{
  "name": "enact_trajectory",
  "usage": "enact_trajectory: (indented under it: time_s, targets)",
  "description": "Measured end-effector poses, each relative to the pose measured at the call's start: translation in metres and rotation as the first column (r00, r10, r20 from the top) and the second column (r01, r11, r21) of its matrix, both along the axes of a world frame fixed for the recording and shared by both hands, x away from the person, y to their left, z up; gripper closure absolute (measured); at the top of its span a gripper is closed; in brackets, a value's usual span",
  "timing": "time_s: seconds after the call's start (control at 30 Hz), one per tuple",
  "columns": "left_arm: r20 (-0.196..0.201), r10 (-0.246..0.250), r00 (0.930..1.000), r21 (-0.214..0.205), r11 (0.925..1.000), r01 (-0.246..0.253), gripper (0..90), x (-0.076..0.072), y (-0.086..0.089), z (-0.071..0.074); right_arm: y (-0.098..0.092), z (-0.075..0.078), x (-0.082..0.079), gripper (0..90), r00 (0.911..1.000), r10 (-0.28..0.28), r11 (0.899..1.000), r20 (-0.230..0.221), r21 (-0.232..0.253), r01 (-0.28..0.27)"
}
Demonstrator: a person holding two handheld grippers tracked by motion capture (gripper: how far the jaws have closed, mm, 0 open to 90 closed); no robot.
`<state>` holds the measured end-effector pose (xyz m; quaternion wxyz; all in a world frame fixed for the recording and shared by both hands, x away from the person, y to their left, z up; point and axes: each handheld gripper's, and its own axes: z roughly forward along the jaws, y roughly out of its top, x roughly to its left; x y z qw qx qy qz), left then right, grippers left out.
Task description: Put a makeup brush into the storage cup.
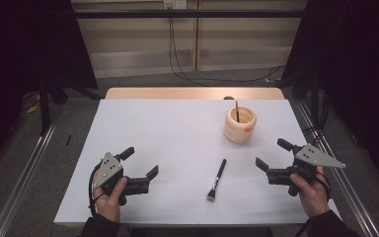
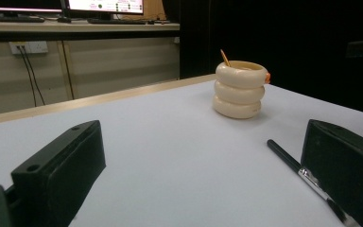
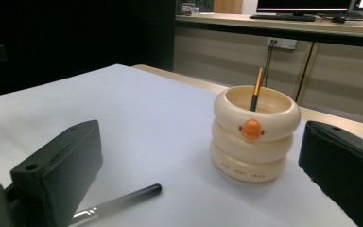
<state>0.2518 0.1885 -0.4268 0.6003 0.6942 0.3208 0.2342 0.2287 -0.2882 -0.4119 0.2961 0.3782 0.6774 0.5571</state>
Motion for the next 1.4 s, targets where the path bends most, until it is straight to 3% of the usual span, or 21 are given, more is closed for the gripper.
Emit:
enact_trajectory:
  time_s: [0.67,0.8,1.1,1.4]
  targets:
    - [0.001,-0.006,1.0000,-0.002,1.0000,0.006,0.7,0.001,0.004,-0.001,0.034,0.008,0.038,1.6,0.9958,0.084,0.996,0.036,0.006,-0.084]
    - [0.000,-0.008,1.0000,-0.006,1.0000,0.008,0.7,0.001,0.003,-0.001,0.042,0.010,0.044,1.5,0.9933,0.113,0.994,0.025,0.007,-0.113]
    - [-0.001,-0.006,1.0000,0.004,1.0000,0.006,0.7,0.001,0.004,-0.001,0.056,0.019,0.058,5.3,0.9923,0.107,0.994,0.063,-0.002,-0.107]
    - [-0.005,-0.004,1.0000,0.005,1.0000,0.004,0.8,0.001,0.004,-0.002,0.071,0.024,0.072,7.2,0.9876,0.152,0.988,0.038,-0.030,-0.151]
